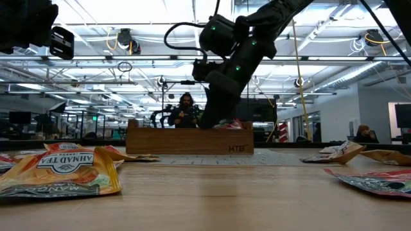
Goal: Pick & Place Tea
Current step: Put the red tea bag into the wooden organizer
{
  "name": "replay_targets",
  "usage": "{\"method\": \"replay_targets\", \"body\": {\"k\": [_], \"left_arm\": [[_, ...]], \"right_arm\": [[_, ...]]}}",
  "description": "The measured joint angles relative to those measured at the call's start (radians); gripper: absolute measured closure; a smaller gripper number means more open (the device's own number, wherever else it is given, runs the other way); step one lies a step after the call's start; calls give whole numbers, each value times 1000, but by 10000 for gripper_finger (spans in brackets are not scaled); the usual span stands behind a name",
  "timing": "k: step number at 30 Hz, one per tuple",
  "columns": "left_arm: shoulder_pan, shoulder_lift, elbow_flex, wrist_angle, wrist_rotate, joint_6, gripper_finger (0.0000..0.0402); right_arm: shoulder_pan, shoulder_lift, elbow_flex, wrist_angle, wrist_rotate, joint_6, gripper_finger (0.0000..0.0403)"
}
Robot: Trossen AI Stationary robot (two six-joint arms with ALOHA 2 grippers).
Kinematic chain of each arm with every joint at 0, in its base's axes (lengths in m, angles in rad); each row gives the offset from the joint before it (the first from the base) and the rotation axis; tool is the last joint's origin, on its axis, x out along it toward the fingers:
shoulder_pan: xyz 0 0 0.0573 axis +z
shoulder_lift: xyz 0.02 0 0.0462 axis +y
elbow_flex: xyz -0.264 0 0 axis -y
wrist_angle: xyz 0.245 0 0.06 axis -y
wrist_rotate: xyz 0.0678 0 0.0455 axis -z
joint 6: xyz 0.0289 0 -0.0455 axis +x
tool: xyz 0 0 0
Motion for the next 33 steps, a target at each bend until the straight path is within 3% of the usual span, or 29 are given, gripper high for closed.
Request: {"method": "replay_targets", "body": {"k": [5,11,16,22,33], "left_arm": [[0,0,0,0,-1,0,366],[0,0,0,-1,-1,0,366],[0,0,0,-1,0,0,366],[0,0,0,-1,-1,0,366],[0,0,0,-1,-1,0,366]], "right_arm": [[1,-10,-2,30,-22,13,189],[-3,-9,-2,103,-157,19,190],[-3,-30,-2,88,-145,-54,190],[3,-47,-2,60,-4,-316,190],[-5,26,-1,85,5,-444,190]]}}
